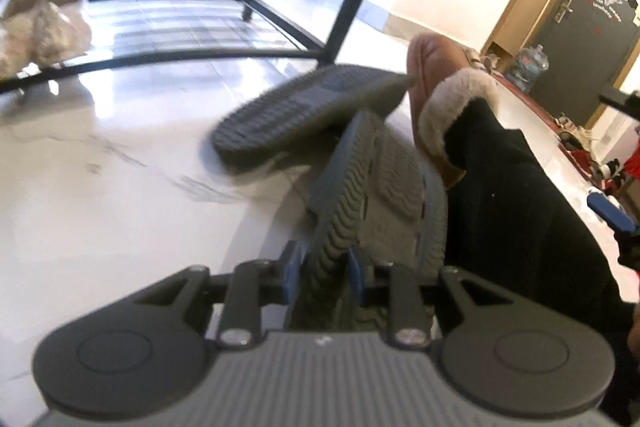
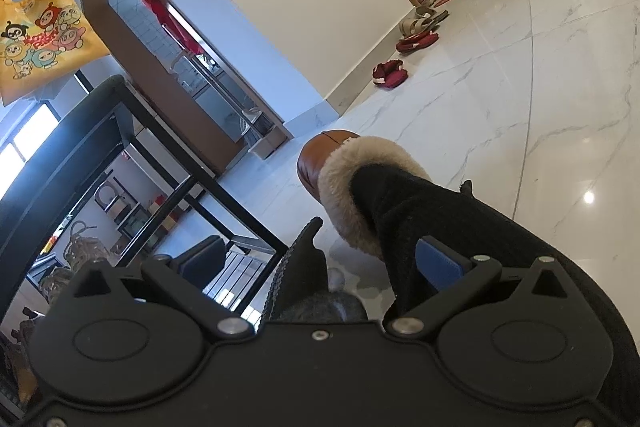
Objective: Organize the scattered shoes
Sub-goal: 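Lift the black slipper with the left gripper and carry it toward the rack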
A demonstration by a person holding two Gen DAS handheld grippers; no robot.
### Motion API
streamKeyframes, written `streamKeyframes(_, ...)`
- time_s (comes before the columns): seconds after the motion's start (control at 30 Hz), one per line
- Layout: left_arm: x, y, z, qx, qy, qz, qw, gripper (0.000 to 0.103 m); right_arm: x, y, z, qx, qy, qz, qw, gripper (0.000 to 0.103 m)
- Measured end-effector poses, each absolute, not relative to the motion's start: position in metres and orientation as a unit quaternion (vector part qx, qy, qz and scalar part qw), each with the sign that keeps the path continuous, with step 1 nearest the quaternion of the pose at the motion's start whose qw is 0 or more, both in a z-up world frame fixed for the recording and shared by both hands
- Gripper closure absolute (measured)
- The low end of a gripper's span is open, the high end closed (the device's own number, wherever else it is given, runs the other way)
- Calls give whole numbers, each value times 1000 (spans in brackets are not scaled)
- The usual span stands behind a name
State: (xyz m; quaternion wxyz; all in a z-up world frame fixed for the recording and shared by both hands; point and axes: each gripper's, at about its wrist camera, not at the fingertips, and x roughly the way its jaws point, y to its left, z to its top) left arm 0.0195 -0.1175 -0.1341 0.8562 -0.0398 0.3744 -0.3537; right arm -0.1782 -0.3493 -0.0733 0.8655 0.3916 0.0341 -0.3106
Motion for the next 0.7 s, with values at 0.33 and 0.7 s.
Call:
streamKeyframes(0.33, 6, -30, -113, -121, 380, -241, 885, 30, -175, -345, -72, 393, 45, -317, 862, 0)
streamKeyframes(0.7, 28, -147, -102, 22, 379, -398, 835, 4, -178, -342, -72, 388, 49, -331, 859, 0)
